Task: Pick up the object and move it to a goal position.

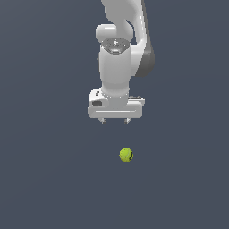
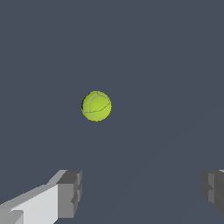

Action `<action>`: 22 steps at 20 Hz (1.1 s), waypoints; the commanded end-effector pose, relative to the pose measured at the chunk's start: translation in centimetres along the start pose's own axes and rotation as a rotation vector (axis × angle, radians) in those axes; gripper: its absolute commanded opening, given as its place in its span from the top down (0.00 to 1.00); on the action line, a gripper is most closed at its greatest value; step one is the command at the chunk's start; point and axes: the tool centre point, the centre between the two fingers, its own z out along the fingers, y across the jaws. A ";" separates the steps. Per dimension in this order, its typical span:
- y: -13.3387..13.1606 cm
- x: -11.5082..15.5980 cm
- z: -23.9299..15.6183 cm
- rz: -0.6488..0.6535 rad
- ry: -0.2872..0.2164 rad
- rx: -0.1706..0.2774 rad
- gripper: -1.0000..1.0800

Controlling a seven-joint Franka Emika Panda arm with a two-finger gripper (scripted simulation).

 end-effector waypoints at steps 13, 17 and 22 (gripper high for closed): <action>-1.9 -0.4 0.7 -0.038 -0.012 0.003 0.04; -1.9 -0.2 0.8 -0.045 -0.012 0.003 0.04; -2.2 0.5 1.7 -0.092 -0.020 0.001 0.04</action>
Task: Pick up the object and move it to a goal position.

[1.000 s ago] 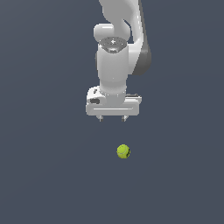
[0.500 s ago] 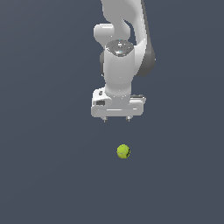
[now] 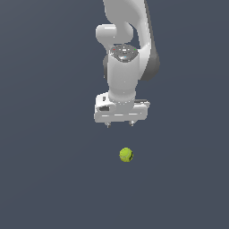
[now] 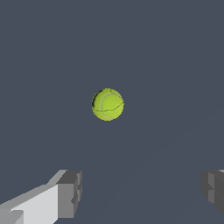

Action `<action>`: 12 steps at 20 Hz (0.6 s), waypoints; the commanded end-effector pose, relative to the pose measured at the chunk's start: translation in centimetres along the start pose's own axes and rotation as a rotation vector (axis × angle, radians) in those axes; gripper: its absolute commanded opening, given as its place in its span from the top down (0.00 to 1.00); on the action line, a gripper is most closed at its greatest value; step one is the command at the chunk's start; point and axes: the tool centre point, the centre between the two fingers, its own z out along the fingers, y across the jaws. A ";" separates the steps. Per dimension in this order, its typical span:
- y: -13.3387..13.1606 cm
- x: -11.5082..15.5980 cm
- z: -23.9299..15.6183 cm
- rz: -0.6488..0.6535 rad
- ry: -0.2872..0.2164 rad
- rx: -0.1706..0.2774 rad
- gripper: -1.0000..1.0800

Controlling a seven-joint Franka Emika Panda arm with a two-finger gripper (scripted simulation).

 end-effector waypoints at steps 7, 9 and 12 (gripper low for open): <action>-0.9 2.3 2.8 -0.144 -0.024 -0.002 0.04; -1.2 3.1 3.9 -0.194 -0.032 -0.001 0.04; -1.7 4.2 5.7 -0.276 -0.045 0.003 0.04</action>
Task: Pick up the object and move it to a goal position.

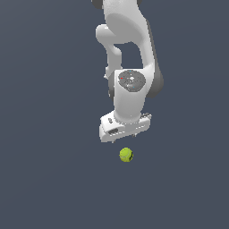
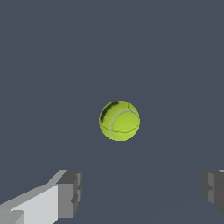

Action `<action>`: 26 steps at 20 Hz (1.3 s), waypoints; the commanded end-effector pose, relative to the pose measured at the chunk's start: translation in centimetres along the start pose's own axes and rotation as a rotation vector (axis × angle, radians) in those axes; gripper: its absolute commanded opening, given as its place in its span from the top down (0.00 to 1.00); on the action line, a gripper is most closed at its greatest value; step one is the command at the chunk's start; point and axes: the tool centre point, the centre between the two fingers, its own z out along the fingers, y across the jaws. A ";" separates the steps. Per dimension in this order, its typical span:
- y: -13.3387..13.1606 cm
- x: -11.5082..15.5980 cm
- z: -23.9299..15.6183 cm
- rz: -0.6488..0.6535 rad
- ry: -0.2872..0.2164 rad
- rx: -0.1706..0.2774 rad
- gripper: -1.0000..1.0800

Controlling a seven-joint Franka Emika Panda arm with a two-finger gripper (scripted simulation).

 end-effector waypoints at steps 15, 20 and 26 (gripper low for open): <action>-0.7 3.4 6.0 -0.250 -0.035 0.023 0.04; -0.7 3.4 6.2 -0.248 -0.035 0.023 0.04; -0.7 3.3 8.5 -0.251 -0.035 0.023 0.04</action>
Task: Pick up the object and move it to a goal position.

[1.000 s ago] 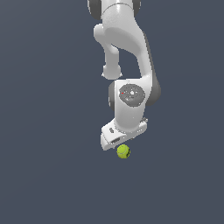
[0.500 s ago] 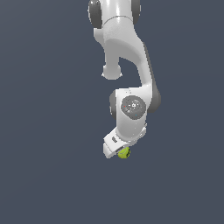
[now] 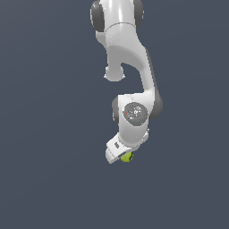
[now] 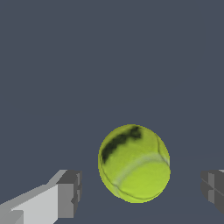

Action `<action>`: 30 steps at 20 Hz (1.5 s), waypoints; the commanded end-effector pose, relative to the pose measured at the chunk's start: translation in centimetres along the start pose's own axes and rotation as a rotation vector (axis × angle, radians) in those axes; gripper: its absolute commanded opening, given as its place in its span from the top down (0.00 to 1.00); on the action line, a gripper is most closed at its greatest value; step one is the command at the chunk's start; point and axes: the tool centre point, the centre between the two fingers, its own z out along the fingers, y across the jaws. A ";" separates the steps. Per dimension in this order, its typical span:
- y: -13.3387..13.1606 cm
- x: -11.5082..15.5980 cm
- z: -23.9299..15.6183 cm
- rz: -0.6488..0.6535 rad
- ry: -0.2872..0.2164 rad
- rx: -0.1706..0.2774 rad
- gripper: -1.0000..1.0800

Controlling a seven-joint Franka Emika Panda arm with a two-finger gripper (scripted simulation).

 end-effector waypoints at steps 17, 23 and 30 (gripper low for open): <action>0.0 0.0 3.4 -0.003 -0.001 0.001 1.00; 0.0 0.0 3.4 -0.003 -0.002 0.001 1.00; 0.1 -0.8 2.9 -0.003 -0.002 0.001 1.00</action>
